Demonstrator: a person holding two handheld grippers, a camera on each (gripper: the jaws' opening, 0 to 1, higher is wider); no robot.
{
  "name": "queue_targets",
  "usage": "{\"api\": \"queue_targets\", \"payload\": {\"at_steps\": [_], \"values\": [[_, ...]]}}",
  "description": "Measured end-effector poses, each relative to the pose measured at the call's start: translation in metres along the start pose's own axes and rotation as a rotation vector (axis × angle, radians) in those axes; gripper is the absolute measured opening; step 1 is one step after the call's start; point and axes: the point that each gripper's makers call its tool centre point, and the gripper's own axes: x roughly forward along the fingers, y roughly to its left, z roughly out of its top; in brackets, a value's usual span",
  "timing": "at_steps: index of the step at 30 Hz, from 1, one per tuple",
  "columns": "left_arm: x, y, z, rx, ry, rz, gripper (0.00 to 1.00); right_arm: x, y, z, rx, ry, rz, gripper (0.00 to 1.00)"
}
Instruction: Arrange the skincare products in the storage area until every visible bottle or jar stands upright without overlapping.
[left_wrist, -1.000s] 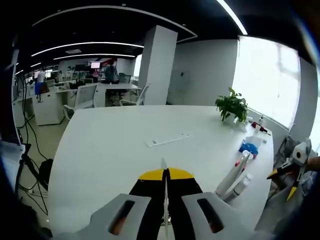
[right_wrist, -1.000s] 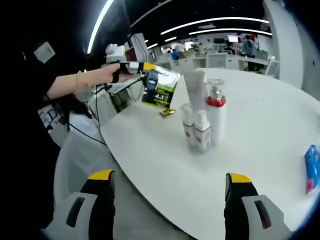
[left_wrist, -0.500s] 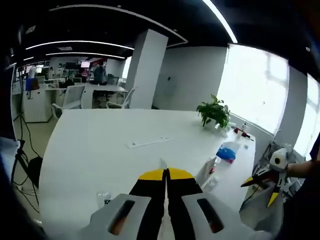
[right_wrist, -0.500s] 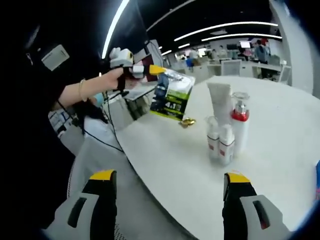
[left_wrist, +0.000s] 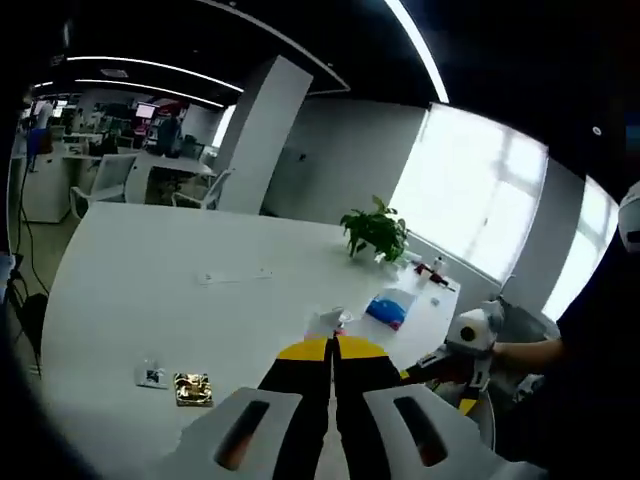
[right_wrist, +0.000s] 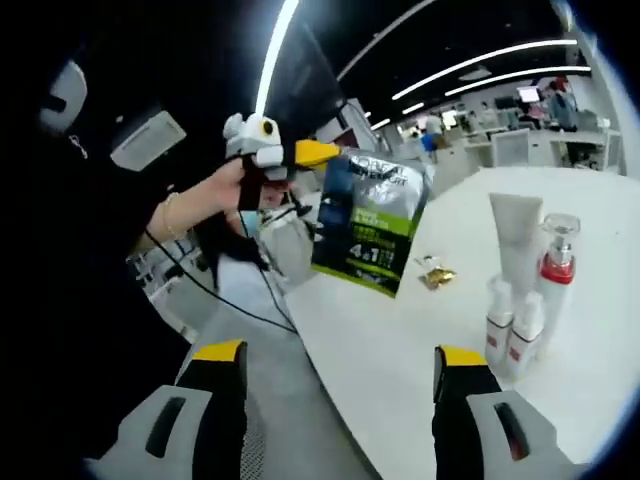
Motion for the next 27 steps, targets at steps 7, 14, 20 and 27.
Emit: {"api": "queue_targets", "payload": {"at_steps": [7,14,20,27], "values": [[-0.011,-0.025,0.014,-0.064,-0.036,-0.13,0.0,0.01,-0.009,0.027,0.053,-0.09,0.122,0.78],[-0.021,-0.068,0.03,-0.125,-0.076,-0.285,0.0,0.017,0.017,0.066,0.052,-0.202,0.324,0.59],[-0.024,-0.083,0.042,-0.154,-0.115,-0.339,0.0,0.015,0.046,0.072,0.028,-0.233,0.437,0.25],[-0.023,-0.07,0.047,-0.231,-0.169,-0.336,0.0,0.001,0.067,0.074,0.012,-0.222,0.503,0.0]]}}
